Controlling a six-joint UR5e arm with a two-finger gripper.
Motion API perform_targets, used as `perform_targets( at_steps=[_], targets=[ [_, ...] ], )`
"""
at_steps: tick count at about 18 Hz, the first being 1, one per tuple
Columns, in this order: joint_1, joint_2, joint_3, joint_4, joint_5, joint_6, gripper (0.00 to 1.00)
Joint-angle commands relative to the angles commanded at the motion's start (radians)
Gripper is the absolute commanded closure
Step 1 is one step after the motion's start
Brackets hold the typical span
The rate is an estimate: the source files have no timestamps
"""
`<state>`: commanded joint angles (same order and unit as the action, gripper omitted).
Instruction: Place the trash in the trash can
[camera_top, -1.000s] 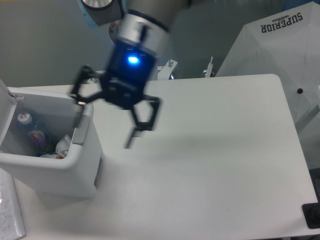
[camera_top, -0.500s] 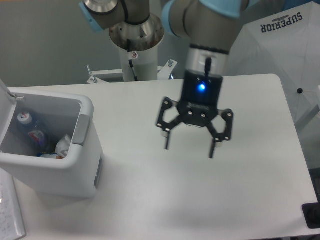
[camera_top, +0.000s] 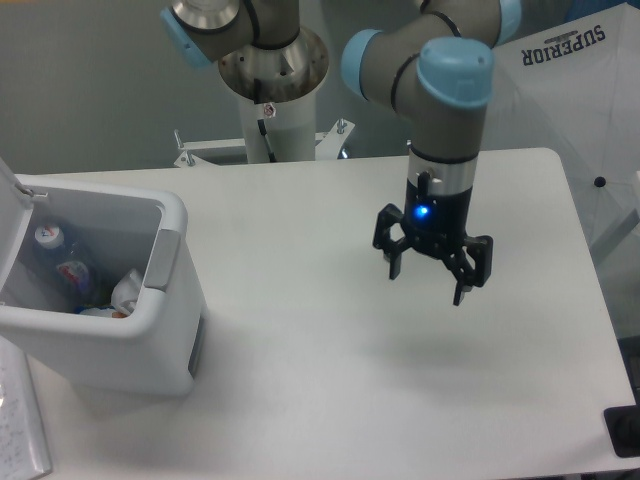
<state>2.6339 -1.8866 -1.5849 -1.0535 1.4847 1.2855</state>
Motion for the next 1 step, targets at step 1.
perform_targets(
  at_steps=[1],
  targets=[
    [-0.011,-0.015,0.018,-0.020,0.023,0.000,0.00]
  ],
)
